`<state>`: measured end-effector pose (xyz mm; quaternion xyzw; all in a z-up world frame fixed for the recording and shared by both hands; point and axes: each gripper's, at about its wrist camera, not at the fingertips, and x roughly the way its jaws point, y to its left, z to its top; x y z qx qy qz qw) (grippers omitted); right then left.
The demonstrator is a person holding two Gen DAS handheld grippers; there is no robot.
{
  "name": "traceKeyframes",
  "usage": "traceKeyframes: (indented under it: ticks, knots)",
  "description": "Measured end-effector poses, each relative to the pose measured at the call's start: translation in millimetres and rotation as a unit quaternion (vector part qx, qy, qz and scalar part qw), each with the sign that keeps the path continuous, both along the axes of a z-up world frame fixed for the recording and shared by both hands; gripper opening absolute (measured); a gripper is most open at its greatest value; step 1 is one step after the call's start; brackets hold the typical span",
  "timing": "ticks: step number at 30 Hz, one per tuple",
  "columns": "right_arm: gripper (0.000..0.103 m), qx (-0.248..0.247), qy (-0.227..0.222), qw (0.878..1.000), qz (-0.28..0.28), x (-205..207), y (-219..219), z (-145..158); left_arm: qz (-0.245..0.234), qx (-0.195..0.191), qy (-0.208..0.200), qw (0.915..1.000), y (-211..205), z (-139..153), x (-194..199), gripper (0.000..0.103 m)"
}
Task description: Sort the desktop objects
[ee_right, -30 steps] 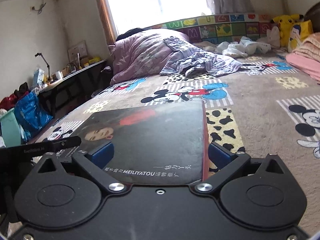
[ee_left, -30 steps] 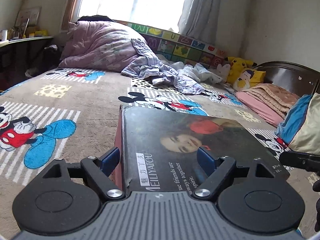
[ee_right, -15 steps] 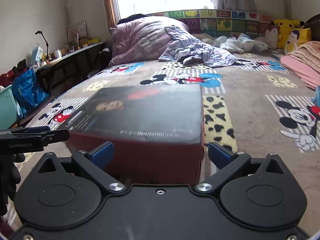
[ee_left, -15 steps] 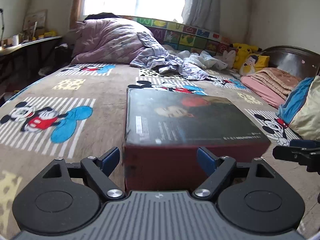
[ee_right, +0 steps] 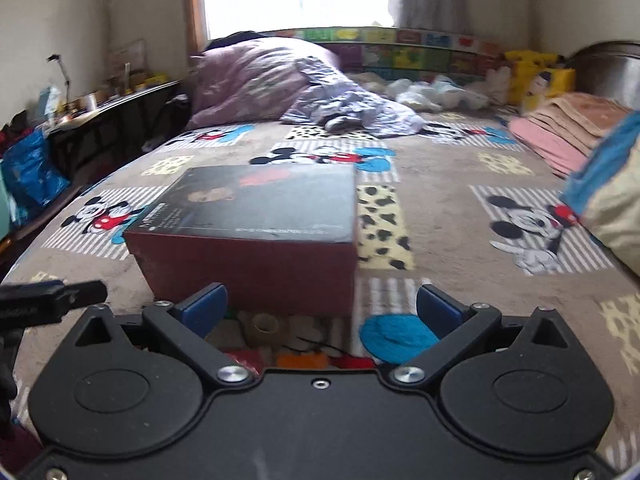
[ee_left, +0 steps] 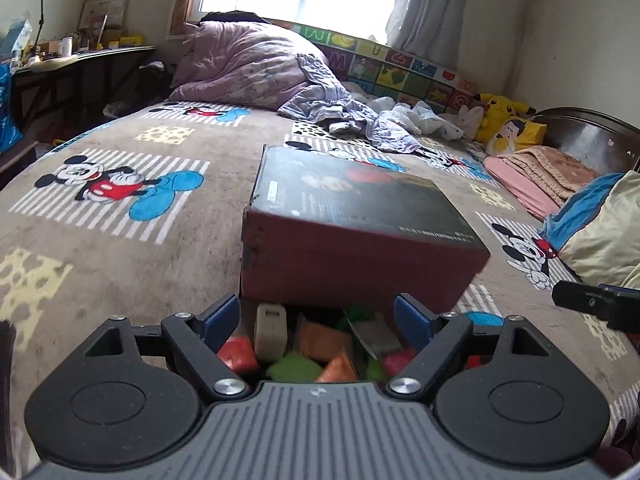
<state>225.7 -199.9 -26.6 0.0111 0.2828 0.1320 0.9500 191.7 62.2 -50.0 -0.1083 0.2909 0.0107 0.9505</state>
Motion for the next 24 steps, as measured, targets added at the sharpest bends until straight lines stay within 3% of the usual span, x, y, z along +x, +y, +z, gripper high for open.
traceKeyframes:
  ticks: [7, 11, 15, 24]
  knots:
    - [0.102, 0.006, -0.008, 1.0, -0.02, -30, -18, 10, -0.01, 0.034, 0.004, 0.9994, -27, 7, -38, 0.087]
    - [0.102, 0.043, -0.017, 0.999, -0.003, -53, -31, 15, -0.015, 0.046, -0.006, 0.9988, -41, 15, -63, 0.087]
    - [0.102, 0.075, 0.015, 0.997, 0.0, -68, -40, 11, -0.008, 0.076, -0.003, 0.9971, -56, 23, -85, 0.087]
    - [0.102, 0.044, 0.042, 0.998, 0.012, -125, -32, 15, -0.012, 0.091, -0.016, 0.9957, -73, 44, -144, 0.087]
